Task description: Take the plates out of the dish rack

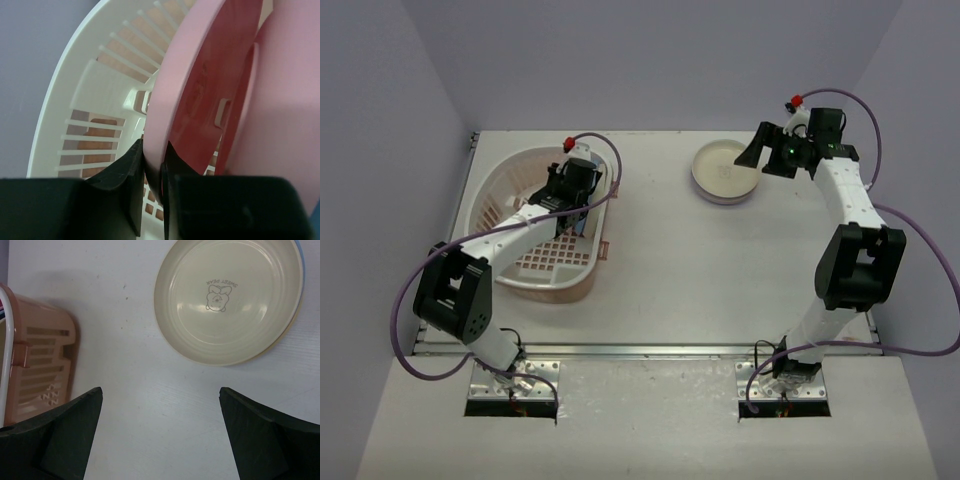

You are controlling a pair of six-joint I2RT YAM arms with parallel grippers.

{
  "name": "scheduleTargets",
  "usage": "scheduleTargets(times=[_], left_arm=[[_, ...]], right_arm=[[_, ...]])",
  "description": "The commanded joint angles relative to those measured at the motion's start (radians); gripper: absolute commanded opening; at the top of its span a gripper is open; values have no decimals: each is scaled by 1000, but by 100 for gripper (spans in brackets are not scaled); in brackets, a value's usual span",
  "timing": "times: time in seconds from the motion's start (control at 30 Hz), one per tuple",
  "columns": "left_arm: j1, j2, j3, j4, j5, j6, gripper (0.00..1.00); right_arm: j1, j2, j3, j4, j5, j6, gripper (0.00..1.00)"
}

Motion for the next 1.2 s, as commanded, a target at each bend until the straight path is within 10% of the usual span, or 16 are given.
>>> scheduleTargets(times=[0.0, 0.37, 0.8, 1.0, 1.17], left_arm=[[-3, -14, 78, -5, -43, -13, 0], [-28, -48, 144, 44, -197, 110, 0], [-56, -40, 26, 607, -397, 613, 0], [-56, -88, 105, 586, -383, 608, 0], [-55, -204, 348, 77, -148, 233, 0]], right_arm=[[9, -52, -4, 38, -25, -8, 99], [9, -59, 15, 22, -33, -13, 99], [11, -77, 9, 21, -35, -18, 99], [11, -97, 11, 17, -92, -26, 99], [26, -149, 1, 28, -194, -29, 99]])
